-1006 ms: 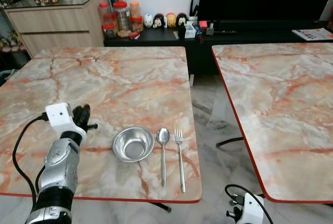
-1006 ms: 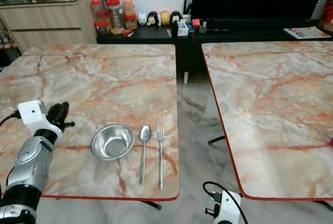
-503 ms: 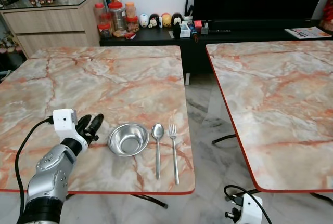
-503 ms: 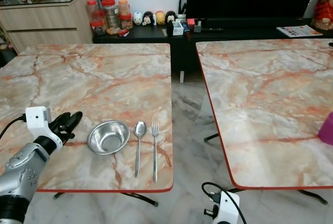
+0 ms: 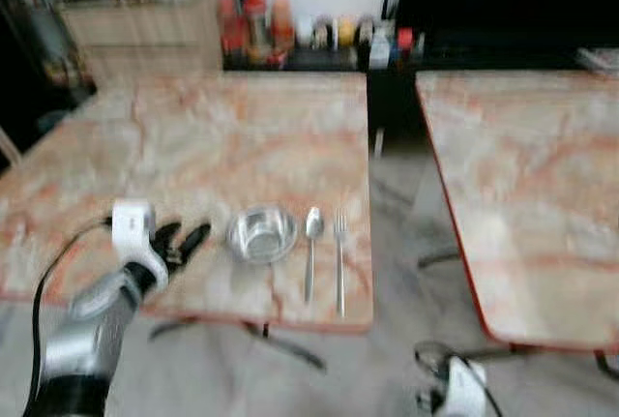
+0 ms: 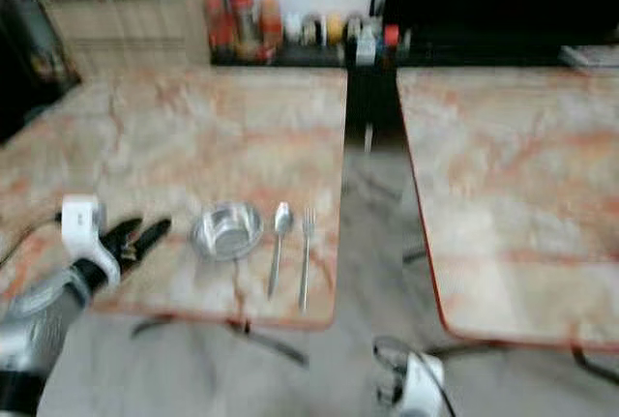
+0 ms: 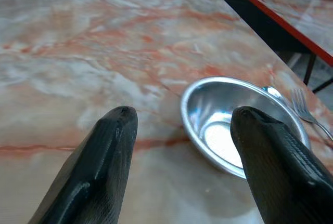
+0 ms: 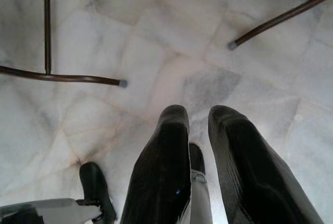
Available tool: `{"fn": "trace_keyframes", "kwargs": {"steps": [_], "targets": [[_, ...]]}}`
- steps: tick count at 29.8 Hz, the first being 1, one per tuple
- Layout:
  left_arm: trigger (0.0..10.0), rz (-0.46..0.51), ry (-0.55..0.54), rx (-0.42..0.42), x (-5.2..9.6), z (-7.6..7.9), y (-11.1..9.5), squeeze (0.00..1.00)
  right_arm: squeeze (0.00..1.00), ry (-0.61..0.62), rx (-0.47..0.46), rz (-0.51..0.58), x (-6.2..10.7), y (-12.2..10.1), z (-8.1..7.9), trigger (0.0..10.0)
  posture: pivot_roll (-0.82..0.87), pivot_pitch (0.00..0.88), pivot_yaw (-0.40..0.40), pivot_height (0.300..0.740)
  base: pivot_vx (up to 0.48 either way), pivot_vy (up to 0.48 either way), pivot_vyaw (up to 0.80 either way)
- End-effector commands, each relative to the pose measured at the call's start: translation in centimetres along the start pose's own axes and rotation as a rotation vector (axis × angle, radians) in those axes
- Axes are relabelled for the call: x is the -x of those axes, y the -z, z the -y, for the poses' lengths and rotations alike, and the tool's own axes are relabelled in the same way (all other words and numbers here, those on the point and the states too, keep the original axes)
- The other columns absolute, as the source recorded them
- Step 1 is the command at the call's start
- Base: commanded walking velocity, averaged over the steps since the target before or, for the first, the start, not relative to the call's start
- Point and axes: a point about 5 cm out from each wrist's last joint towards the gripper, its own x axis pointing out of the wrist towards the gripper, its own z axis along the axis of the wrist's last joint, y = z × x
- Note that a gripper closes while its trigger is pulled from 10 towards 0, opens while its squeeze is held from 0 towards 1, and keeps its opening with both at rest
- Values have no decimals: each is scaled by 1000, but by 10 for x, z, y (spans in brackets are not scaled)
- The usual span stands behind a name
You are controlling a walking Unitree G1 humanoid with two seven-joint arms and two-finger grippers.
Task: Setting the table
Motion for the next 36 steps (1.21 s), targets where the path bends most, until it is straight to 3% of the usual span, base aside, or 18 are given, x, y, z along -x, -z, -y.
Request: {"fn": "trace_keyframes", "kwargs": {"steps": [1, 10, 14, 16, 19, 25, 29, 36], "targets": [[10000, -8, -1, -14, -2, 2, -3, 0, 0, 5, -5, 6, -1, -3, 1, 10000, -11, 0, 43, 740, 0, 0, 0], [10000, -75, 101, 17, -19, 29, 11, 0, 0, 5, -6, 2, -1, -2, 1, 10000, -13, 0, 42, 740, 0, 0, 0], [10000, -79, 74, 17, -31, 37, 12, 0, 0, 5, -9, 2, -1, -2, 1, 10000, -18, 0, 44, 740, 0, 0, 0], [10000, -70, 59, 15, -35, 39, 11, 0, 0, 5, -10, 2, -1, -2, 1, 10000, -19, 0, 46, 740, 0, 0, 0], [10000, 53, -26, 34, -44, 37, -9, 0, 0, 8, -14, 3, 0, -2, 1, 10000, -25, 0, 48, 740, 0, 0, 0], [10000, 161, -111, 57, -47, 28, -27, 0, 0, 10, -15, 2, 0, -1, 2, 10000, -22, 0, 46, 740, 0, 0, 0], [10000, 184, -176, 39, -47, 24, -24, 0, 0, 9, -13, 1, 0, -1, 2, 10000, -20, 0, 45, 740, 0, 0, 0], [10000, 123, -174, 39, -54, 35, -4, 0, 0, 10, -12, 3, 0, -1, 2, 10000, -36, 0, 48, 740, 0, 0, 0]]}}
